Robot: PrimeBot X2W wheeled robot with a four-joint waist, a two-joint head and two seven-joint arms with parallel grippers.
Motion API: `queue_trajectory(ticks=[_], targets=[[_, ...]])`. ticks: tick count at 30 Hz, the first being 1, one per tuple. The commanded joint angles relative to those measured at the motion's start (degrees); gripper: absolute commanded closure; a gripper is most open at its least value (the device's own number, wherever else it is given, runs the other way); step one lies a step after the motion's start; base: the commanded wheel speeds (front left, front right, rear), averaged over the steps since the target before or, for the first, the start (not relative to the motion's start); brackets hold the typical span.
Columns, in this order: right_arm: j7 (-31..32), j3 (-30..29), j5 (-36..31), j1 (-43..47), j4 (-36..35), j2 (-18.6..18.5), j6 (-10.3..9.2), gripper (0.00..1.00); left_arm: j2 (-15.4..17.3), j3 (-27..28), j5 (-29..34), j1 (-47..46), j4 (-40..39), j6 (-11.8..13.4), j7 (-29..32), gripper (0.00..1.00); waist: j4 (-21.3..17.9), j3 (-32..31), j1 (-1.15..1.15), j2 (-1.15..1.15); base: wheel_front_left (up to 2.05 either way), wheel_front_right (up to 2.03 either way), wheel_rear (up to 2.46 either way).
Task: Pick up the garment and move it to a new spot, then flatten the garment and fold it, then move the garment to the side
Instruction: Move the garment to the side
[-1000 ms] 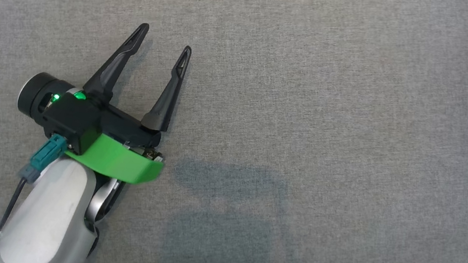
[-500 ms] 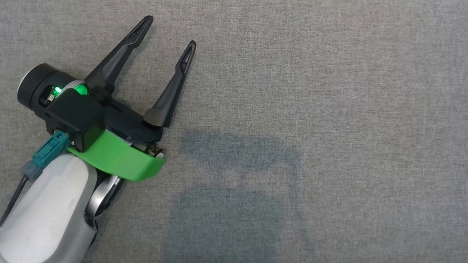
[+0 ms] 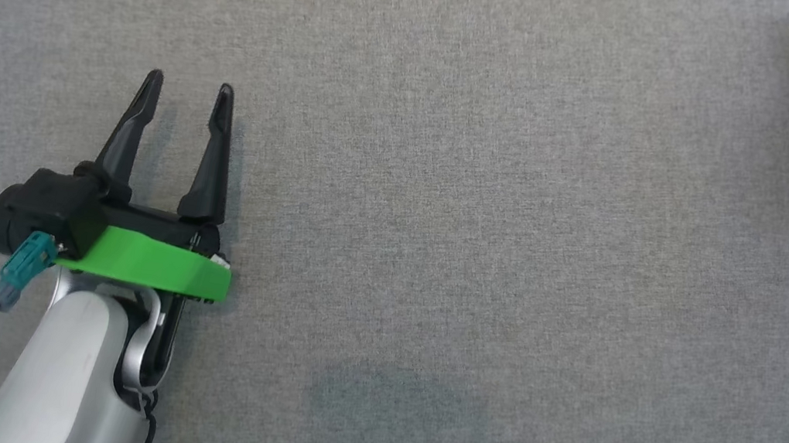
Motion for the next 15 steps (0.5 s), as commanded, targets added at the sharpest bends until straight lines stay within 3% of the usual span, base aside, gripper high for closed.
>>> queue_trajectory(ticks=[1, 9, 15], targets=[[-0.87, -0.39, 1.67, 1.7, -0.81, 1.17, -0.11, 0.0, 0.0, 0.6, -0.51, 1.0, 0.33, 0.41, -0.16, 0.0, 1.36, -4.68, 0.0, 0.0, 0.0, 0.0, 0.0], [-2.75, -0.04, 11.77, 11.13, -7.6, 8.36, -0.1, 0.0, -0.43, 2.82, -2.64, 6.04, 5.05, 2.88, 0.28, 0.0, 3.43, -13.58, 0.0, 0.0, 0.0, 0.0, 0.0], [-2.46, 1.25, 15.05, 19.2, -12.62, 12.39, -0.1, 0.0, 0.07, 3.18, -3.45, 9.07, 7.33, 3.55, 0.89, 0.0, 4.9, -19.58, 0.0, 0.0, 0.0, 0.0, 0.0]])
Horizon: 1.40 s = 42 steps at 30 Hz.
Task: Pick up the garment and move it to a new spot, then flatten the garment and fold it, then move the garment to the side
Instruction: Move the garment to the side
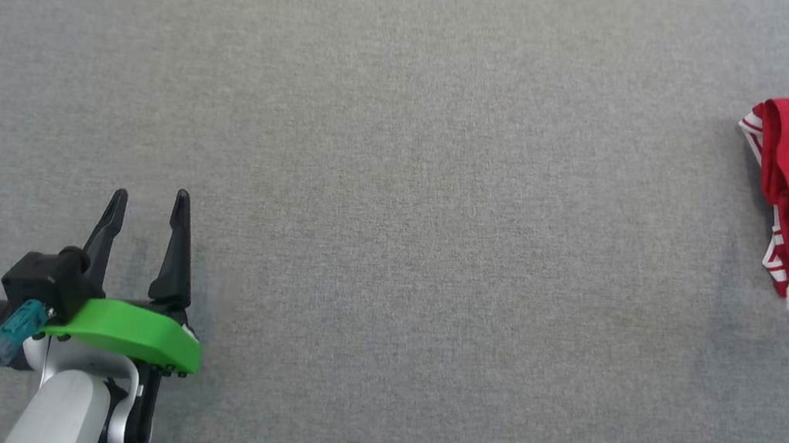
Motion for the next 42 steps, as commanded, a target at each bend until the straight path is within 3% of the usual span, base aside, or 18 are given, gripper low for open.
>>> queue_trajectory(ticks=[1, 18, 32, 38, 42], targets=[[-0.2, 0.46, 0.71, 3.67, -1.6, 1.18, -0.08, 0.0, 0.58, 0.31, -0.3, 1.71, 0.58, -0.04, -0.18, 0.0, 2.56, -7.08, 0.0, 0.0, 0.0, 0.0, 0.0], [-2.46, 6.05, 3.78, 18.09, -6.3, 10.09, -0.07, 0.0, 1.67, 1.53, 0.25, 8.7, 0.53, -2.28, -1.54, 0.0, 5.75, -14.66, 0.0, 0.0, 0.0, 0.0, 0.0], [-4.71, 7.5, -2.89, 23.97, -3.76, 12.45, -0.05, 0.0, 0.88, 3.94, 1.97, 14.63, 0.01, -4.18, -1.55, 0.0, 8.53, -16.61, 0.0, 0.0, 0.0, 0.0, 0.0], [-5.69, 7.13, -1.54, 25.96, -3.19, 12.52, -0.05, 0.0, 1.1, 4.36, 2.82, 16.14, 0.13, -5.02, -1.56, 0.0, 9.03, -16.97, 0.0, 0.0, 0.0, 0.0, 0.0], [-5.38, 7.31, -1.63, 26.65, -2.86, 12.53, -0.05, 0.0, 1.0, 4.42, 3.3, 16.91, 0.14, -4.3, -1.56, 0.0, 8.74, -16.52, 0.0, 0.0, 0.0, 0.0, 0.0]])
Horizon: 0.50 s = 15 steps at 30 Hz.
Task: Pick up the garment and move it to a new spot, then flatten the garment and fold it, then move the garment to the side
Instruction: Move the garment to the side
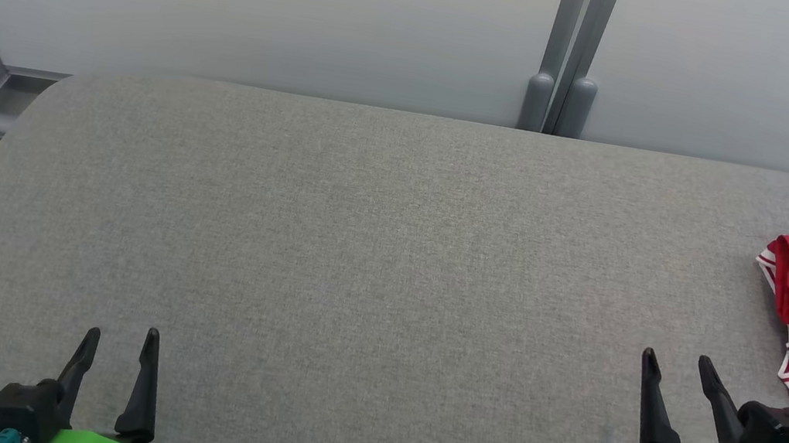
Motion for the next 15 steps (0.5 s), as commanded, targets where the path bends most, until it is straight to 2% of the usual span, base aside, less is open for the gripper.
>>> queue_trajectory(ticks=[1, 15], targets=[[0.05, 0.06, 0.0, 0.7, 0.14, -0.07, -0.02, 0.0, 0.03, 0.13, 0.19, 1.12, -0.22, 0.43, -0.25, 0.0, -0.18, 0.27, 0.0, 0.0, 0.0, 0.0, 0.0], [-0.51, 0.12, 0.97, 0.09, 1.64, -0.05, -0.02, 0.0, -0.03, 0.23, 0.65, 0.38, -0.71, 0.77, -0.26, 0.0, -0.3, 1.37, 0.0, 0.0, 0.0, 0.0, 0.0]])
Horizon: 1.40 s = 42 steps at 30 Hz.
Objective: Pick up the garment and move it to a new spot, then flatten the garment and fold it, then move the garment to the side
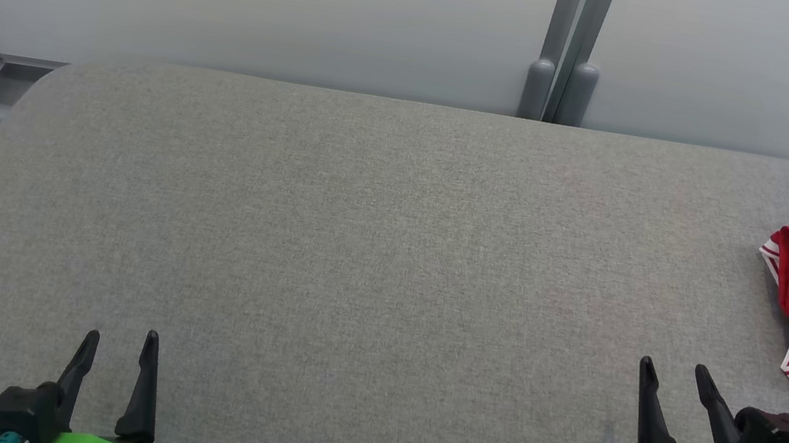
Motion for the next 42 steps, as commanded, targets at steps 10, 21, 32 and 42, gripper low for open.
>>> queue_trajectory(ticks=[10, 21, 32, 42], targets=[[-0.57, 0.11, 0.91, -0.86, 0.43, -0.08, -0.02, 0.0, 0.29, -0.23, -0.26, -1.48, 0.46, -0.14, -0.21, 0.0, 0.05, 0.7, 0.0, 0.0, 0.0, 0.0, 0.0], [-0.33, -0.06, 0.65, -1.0, 0.81, -0.07, -0.01, 0.0, 0.41, -0.35, -0.6, -1.96, 1.01, -0.35, -0.23, 0.0, -0.02, 0.86, 0.0, 0.0, 0.0, 0.0, 0.0], [0.79, -0.92, 6.01, 0.49, 2.55, 0.42, 0.0, 1.0, -1.06, -0.22, -5.02, -1.04, 2.83, -0.42, 1.8, 1.0, -0.25, 0.83, 0.0, 0.0, 0.0, 0.0, 0.0], [2.08, -1.83, 15.69, 1.42, 0.67, 0.35, 0.0, 1.0, -1.65, 0.34, -13.43, -2.58, 2.69, -1.01, 4.24, 1.0, -0.68, 0.76, 0.0, 0.0, 0.0, 0.0, 0.0]])
